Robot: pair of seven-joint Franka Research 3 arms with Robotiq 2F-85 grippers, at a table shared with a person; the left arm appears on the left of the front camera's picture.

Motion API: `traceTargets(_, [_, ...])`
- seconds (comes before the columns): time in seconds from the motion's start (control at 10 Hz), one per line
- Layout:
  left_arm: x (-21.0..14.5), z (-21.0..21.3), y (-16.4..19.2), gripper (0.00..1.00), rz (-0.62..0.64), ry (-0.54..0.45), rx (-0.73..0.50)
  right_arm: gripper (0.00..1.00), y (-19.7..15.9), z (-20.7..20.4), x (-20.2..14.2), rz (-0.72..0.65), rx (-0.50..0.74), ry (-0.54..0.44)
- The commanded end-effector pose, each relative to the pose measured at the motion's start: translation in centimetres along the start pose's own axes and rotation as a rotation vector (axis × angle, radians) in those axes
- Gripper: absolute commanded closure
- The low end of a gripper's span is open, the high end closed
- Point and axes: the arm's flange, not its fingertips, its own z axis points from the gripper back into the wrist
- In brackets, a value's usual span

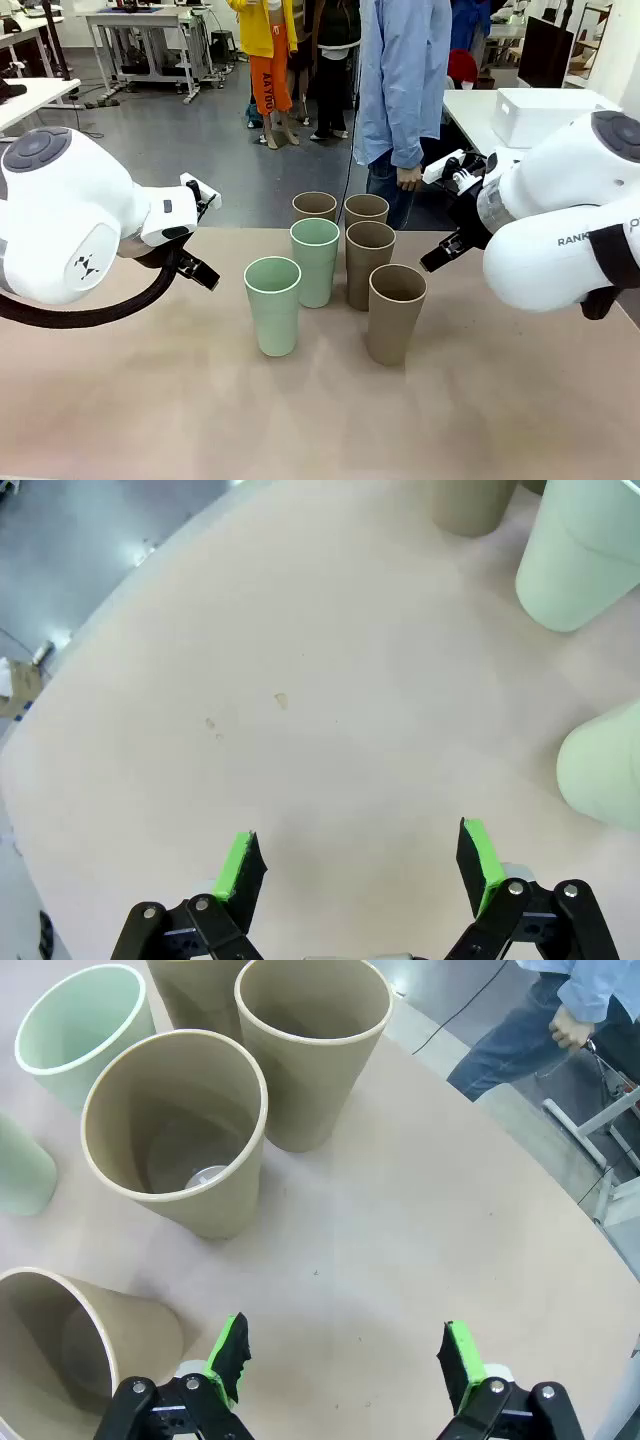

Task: Stack the cups and store them in the basket.
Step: Pick up two Reusable plastic cups , one in each hand.

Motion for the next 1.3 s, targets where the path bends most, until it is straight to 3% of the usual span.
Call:
traceTargets(0.0, [0.0,0.0,0.0,0.00,0.000,0.000,0.000,0.00,0.0,0.0,0.0,0.000,0.000,-0.001])
traceTargets(0.9, [0.0,0.0,0.0,0.00,0.000,0.000,0.000,0.00,0.0,0.0,0.0,0.002,0.000,0.001])
traceTargets(1.2, [2.9,6.0,4.4,0.00,-0.033,-0.029,-0.109,0.00,-3.0,6.4,5.3,-0.046,-0.009,-0.036])
